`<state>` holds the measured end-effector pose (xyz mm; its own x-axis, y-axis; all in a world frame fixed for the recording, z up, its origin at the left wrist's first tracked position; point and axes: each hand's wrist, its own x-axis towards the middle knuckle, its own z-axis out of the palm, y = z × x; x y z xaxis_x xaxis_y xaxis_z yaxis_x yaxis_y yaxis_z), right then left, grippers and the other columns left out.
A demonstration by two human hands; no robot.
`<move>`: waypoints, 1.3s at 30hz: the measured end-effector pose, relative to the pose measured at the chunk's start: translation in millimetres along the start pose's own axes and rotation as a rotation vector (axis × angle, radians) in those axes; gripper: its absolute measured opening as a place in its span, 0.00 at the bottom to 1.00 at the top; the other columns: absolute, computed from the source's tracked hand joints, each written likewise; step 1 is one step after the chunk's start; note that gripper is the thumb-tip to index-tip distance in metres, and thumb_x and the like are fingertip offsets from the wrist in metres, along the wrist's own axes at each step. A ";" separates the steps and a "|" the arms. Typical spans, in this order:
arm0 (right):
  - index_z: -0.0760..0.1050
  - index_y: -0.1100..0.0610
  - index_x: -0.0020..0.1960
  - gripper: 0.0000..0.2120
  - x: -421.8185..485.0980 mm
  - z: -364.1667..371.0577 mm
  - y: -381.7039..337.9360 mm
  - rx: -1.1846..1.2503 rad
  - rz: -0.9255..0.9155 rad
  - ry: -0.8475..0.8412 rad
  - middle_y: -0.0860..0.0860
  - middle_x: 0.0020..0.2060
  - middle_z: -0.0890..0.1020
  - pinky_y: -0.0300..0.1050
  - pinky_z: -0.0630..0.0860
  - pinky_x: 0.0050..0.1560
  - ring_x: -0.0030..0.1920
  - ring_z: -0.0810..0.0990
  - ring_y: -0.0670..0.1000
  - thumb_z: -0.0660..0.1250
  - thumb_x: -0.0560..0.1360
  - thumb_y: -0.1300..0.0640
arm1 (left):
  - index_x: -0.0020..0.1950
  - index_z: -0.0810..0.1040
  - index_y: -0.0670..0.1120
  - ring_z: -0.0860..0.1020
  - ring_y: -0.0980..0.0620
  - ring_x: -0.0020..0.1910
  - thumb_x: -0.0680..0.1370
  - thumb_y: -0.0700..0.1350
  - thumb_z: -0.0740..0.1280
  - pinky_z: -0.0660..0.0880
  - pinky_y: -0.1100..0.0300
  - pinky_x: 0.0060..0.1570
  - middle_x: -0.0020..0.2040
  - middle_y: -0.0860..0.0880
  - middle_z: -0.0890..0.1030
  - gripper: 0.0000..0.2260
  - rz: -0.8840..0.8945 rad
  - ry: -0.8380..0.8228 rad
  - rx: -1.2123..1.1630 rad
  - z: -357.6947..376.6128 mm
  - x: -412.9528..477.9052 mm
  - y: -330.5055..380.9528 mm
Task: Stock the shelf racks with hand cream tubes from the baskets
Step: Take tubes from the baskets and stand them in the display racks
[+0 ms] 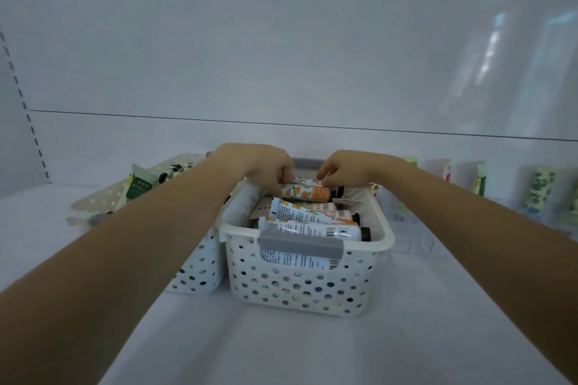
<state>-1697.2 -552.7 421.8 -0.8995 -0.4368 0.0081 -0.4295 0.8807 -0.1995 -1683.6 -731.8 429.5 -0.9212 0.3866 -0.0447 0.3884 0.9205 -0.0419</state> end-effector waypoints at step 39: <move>0.64 0.57 0.61 0.30 -267.9 -63.4 326.9 1.101 0.245 0.718 0.52 0.43 0.81 0.40 0.79 0.33 0.34 0.83 0.47 0.76 0.65 0.58 | 0.59 0.75 0.39 0.76 0.45 0.45 0.75 0.34 0.66 0.77 0.56 0.45 0.51 0.39 0.75 0.12 0.035 0.414 -1.605 -1.0 100.8 402.8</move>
<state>-1601.6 -136.1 416.5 -0.9321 0.2019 0.3006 -0.2693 0.1686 -0.9482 -1620.0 -322.0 409.1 -0.9589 0.1525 0.2391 0.2302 -0.0739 0.9703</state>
